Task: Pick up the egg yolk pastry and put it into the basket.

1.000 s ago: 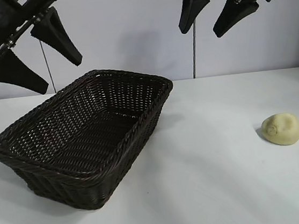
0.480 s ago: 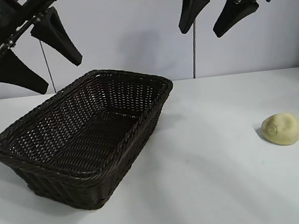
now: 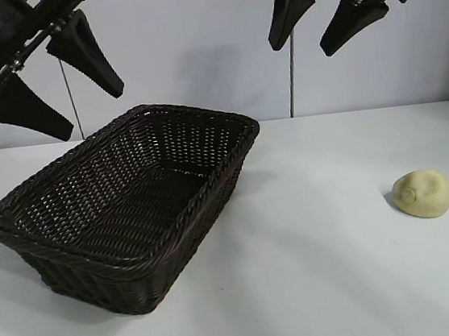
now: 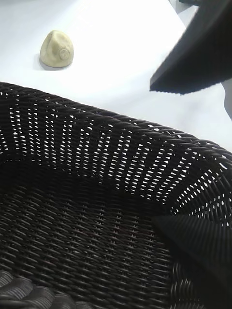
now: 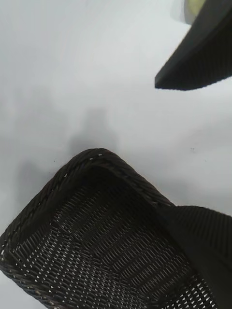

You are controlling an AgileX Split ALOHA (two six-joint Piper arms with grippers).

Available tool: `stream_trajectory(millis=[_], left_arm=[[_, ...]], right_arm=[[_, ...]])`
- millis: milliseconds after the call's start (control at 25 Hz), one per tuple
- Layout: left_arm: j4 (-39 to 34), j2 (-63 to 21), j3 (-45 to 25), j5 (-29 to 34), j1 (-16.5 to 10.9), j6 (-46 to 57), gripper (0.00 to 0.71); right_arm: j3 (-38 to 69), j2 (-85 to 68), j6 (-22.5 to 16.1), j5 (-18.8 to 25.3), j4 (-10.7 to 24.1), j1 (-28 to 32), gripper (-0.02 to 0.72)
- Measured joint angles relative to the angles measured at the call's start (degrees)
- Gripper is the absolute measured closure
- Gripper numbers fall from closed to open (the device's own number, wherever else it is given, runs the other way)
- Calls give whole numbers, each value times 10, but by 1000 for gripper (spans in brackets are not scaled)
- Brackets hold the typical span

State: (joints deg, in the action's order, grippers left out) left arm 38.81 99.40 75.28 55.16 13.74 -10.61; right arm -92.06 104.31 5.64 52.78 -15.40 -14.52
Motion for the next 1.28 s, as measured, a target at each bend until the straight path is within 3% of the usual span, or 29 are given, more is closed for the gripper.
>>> stream_trajectory(millis=[440,880,1080,1280], left_arm=[[-19,-35,0,24,1,74,196],[-150,-127,-1,36,53,280,196],[-177,-147,-47,28,53,362,196],[-178,-161,-129,-18,53,447,196]], right_arm=[[0,0,0,0,0,0,209],[0,0,0,0,0,0,209],[0,0,0,0,0,0,209],[0,0,0,1,0,0,209]])
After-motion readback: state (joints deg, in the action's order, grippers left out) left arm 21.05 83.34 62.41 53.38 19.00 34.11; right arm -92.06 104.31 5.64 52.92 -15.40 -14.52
